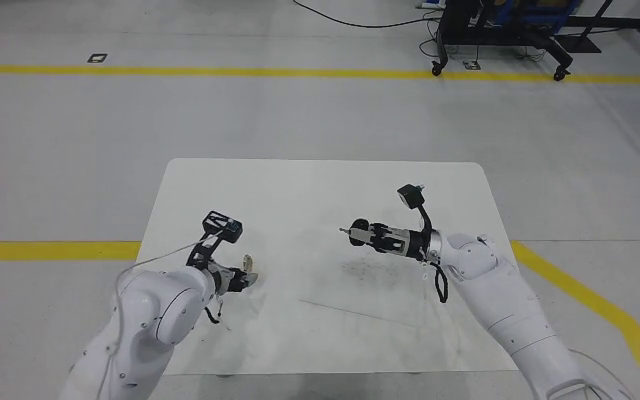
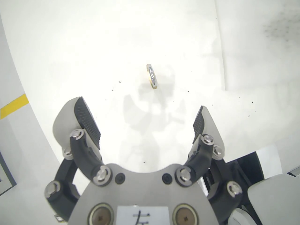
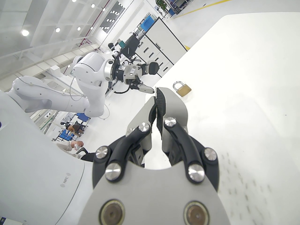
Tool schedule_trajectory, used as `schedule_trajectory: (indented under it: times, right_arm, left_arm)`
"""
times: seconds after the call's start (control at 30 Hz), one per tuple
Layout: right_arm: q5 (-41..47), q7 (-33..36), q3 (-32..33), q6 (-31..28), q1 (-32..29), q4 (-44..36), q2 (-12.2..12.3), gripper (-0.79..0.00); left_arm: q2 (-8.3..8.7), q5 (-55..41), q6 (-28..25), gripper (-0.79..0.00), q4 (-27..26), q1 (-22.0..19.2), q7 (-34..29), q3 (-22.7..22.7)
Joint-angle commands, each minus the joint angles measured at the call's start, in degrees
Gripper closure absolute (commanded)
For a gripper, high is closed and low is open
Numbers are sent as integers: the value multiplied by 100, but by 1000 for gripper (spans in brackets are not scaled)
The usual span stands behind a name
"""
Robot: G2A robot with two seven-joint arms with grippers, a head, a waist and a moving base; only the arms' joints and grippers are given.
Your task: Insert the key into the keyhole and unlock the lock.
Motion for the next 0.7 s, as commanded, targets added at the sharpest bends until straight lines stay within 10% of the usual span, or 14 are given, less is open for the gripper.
schedule_trajectory:
  times: [0.0,0.67]
  right_arm:
    - [0,0,0,0,0,0,0,0]
    - [0,0,0,0,0,0,0,0]
  left_arm:
    - [-46,15,14,-785,246,-282,-31,322]
    - [-236,13,458,-391,1284,-1033,-317,867]
